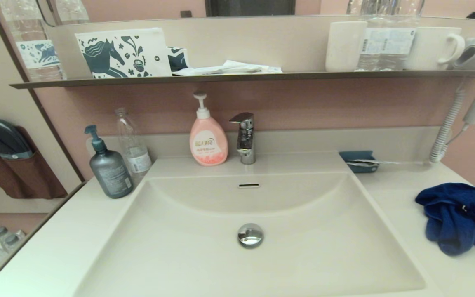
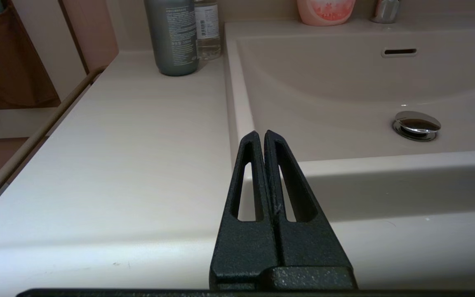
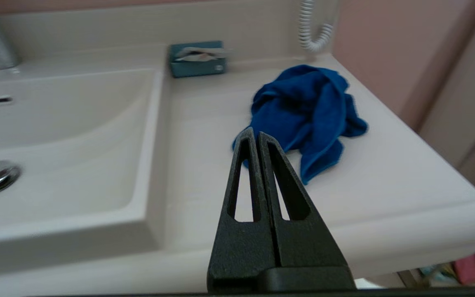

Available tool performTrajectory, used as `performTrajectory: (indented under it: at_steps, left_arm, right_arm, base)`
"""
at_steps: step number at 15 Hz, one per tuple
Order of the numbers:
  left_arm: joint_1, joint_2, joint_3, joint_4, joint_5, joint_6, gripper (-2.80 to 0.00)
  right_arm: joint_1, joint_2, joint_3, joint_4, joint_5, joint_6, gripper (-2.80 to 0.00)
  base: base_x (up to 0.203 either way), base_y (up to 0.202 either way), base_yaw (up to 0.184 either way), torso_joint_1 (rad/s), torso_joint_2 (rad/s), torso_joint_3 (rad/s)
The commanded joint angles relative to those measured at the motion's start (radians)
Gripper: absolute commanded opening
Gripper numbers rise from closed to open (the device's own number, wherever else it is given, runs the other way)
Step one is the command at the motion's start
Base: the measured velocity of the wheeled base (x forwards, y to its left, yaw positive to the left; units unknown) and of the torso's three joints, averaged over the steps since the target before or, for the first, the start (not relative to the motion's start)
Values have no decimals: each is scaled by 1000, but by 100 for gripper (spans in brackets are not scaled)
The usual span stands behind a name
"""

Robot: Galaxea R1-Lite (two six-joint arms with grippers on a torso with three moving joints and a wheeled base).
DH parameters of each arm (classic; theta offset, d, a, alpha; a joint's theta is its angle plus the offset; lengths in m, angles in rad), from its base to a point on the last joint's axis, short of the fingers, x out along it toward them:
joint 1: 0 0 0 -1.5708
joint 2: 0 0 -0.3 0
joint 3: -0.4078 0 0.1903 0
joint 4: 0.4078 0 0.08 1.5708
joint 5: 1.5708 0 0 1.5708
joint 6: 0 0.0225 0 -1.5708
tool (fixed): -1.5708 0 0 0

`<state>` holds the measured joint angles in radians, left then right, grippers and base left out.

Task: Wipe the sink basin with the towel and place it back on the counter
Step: Pick up the cloth

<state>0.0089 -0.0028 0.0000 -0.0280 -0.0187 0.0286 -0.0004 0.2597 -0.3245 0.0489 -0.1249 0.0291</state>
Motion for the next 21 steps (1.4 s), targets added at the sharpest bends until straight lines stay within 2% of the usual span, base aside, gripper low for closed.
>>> performTrajectory:
  at_steps: [1, 5, 9, 13, 17, 21]
  left_arm:
    - [0, 3, 0, 0, 0, 1, -280]
    - [0, 3, 0, -1, 0, 1, -280]
    - [0, 3, 0, 0, 0, 1, -280]
    - [0, 3, 0, 0, -1, 1, -280]
    - [0, 3, 0, 0, 0, 1, -280]
    - [0, 3, 0, 0, 0, 1, -280]
  right_arm:
    - [0, 245, -78, 1, -68, 6, -280]
    - [-29, 470, -111, 6, -130, 13, -280]
    - [-137, 714, -155, 6, -146, 5, -280]
    - [-244, 915, -277, 7, -147, -48, -280]
    - [-294, 983, -363, 5, -147, -147, -280]
    - [-312, 1059, -398, -7, -147, -164, -280]
  base:
    - [0, 0, 0, 0, 0, 0]
    - [0, 0, 0, 0, 0, 0]
    - [0, 0, 0, 0, 0, 0]
    - [0, 0, 0, 0, 0, 0]
    - [0, 0, 0, 0, 0, 0]
    - [0, 0, 0, 0, 0, 0]
